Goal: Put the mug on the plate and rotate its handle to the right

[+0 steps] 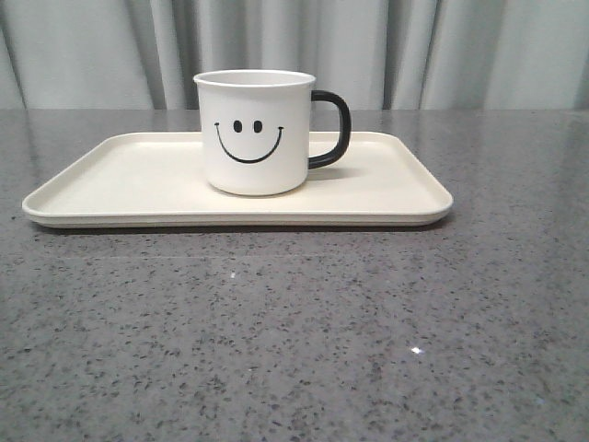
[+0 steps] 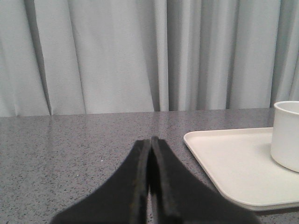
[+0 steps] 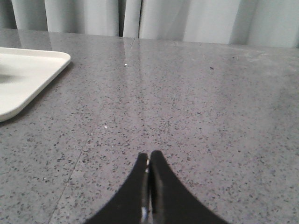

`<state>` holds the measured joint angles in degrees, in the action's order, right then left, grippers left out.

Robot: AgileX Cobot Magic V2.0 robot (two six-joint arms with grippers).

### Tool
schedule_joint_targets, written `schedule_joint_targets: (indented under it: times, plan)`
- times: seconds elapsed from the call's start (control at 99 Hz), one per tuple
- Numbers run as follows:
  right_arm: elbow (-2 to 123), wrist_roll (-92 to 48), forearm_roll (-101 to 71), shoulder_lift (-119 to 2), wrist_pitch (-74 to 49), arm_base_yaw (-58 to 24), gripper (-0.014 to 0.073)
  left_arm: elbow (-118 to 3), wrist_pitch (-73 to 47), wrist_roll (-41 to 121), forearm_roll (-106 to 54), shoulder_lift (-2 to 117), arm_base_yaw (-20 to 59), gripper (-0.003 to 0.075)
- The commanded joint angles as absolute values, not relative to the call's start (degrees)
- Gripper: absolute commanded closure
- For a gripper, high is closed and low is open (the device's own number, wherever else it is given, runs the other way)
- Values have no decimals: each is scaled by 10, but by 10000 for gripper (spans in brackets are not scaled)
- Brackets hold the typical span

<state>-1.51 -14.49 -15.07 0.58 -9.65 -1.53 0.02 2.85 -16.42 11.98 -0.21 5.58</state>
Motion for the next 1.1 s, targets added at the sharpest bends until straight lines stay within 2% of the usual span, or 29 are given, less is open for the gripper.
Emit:
schedule_joint_targets:
  times: [0.0, 0.677, 1.091]
  plan:
    - [-16, -145, -150, 18, -41, -16, 652, 6, 75, -165, 118, -20, 55, 740]
    - [-16, -139, -146, 18, -46, -16, 652, 6, 75, -165, 118, -20, 55, 740]
    - [-16, -8, -22, 18, -46, -16, 652, 6, 75, -165, 118, -20, 55, 740]
